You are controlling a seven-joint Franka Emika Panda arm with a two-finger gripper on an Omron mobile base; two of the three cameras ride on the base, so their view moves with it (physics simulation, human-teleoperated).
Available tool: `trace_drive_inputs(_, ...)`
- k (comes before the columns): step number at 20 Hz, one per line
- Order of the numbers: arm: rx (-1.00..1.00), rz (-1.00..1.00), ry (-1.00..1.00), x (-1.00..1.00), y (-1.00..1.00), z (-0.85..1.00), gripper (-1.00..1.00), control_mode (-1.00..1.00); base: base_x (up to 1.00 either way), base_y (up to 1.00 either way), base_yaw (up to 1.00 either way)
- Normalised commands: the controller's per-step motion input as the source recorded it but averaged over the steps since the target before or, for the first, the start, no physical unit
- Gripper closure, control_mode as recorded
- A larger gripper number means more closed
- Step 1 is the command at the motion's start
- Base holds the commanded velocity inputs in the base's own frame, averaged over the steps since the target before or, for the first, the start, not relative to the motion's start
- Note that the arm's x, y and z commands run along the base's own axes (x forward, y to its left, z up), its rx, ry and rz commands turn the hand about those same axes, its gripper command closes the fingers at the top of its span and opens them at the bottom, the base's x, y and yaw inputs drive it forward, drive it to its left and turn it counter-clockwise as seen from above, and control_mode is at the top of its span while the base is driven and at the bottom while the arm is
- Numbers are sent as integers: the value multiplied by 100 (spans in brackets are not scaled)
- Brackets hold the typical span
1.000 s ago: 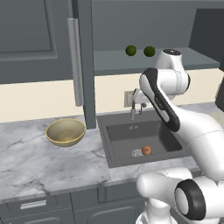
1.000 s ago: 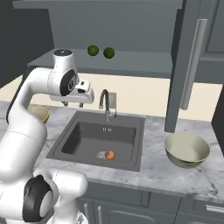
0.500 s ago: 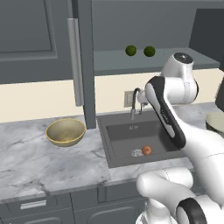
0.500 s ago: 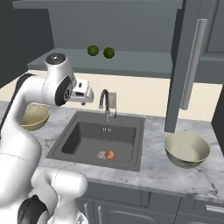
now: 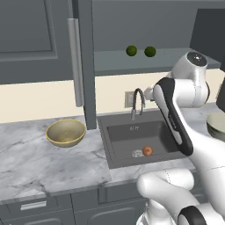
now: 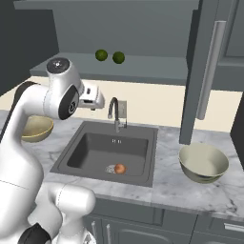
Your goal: Pick the limes from the cabinet and place them in one bowl. Pick the onion from the sink and place it in the other bowl.
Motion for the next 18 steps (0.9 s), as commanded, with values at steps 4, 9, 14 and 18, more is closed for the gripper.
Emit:
trace_drive_inputs(4,0,0,-17,-6,-15,40,-100,-100,0,0,0)
trace_drive_inputs(9,0,-2,-26,-1,-18,37,-100,-100,0,0,0)
trace_drive_inputs(14,0,-7,-21,1,-14,42,-100,-100,0,0,0)
trace_drive_inputs(18,0,-8,-3,7,-12,41,-100,-100,0,0,0)
